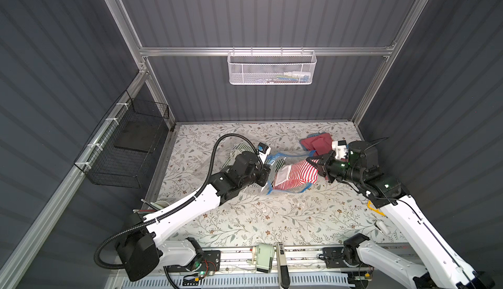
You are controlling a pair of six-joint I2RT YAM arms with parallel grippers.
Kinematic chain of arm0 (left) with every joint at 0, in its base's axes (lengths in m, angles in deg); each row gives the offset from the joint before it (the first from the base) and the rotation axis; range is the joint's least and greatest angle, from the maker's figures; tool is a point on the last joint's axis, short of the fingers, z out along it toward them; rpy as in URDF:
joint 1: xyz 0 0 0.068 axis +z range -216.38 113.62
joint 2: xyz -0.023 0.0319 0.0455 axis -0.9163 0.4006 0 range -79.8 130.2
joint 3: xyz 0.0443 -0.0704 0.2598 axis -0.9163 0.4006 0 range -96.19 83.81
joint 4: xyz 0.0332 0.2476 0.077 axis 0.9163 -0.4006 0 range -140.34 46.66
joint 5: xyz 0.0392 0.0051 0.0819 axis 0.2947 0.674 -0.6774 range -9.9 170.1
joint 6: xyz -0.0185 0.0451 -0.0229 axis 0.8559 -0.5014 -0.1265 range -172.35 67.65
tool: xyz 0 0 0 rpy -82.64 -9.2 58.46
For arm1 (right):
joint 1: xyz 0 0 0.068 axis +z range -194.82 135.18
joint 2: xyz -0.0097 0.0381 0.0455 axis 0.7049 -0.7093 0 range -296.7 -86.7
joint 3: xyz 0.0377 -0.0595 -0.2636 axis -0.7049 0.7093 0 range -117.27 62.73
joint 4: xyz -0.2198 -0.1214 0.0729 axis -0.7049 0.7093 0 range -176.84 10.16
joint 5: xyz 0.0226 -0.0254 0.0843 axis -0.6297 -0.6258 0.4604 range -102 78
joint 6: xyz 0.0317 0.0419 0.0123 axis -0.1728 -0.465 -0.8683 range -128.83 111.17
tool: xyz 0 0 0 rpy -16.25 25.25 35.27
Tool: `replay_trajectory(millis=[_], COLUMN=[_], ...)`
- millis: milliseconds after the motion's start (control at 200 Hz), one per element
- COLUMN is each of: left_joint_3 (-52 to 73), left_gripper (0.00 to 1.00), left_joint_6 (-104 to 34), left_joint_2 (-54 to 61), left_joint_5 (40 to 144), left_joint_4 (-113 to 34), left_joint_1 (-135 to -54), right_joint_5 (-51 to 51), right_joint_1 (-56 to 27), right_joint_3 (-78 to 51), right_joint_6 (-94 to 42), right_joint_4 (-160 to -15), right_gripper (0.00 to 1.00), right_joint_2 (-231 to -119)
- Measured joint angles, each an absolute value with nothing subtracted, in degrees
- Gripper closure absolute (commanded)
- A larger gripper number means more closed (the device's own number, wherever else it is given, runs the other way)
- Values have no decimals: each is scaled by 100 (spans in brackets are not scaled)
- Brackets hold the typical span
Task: Take the tank top out of the vacuum bag
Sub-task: Take out the tank top from the vacuum bag.
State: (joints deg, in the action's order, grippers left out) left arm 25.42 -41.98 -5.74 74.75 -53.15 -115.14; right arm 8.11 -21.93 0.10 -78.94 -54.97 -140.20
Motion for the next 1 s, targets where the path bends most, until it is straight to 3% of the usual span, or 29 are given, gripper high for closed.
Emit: replay_trajectory(millis=[1000], left_joint_3=[2545], left_gripper=[100], left_joint_6=[-4112], left_joint_2=[-412], left_joint_5=[7565], left_joint_4=[-5055], left_joint_1=[-11514], right_joint_5=[1546], right_joint_1=[-3439], right_joint_3=[-1308], right_joint_6=[-7603], right_joint_4=[-4458], right_gripper=[100], right_joint_2=[-13817])
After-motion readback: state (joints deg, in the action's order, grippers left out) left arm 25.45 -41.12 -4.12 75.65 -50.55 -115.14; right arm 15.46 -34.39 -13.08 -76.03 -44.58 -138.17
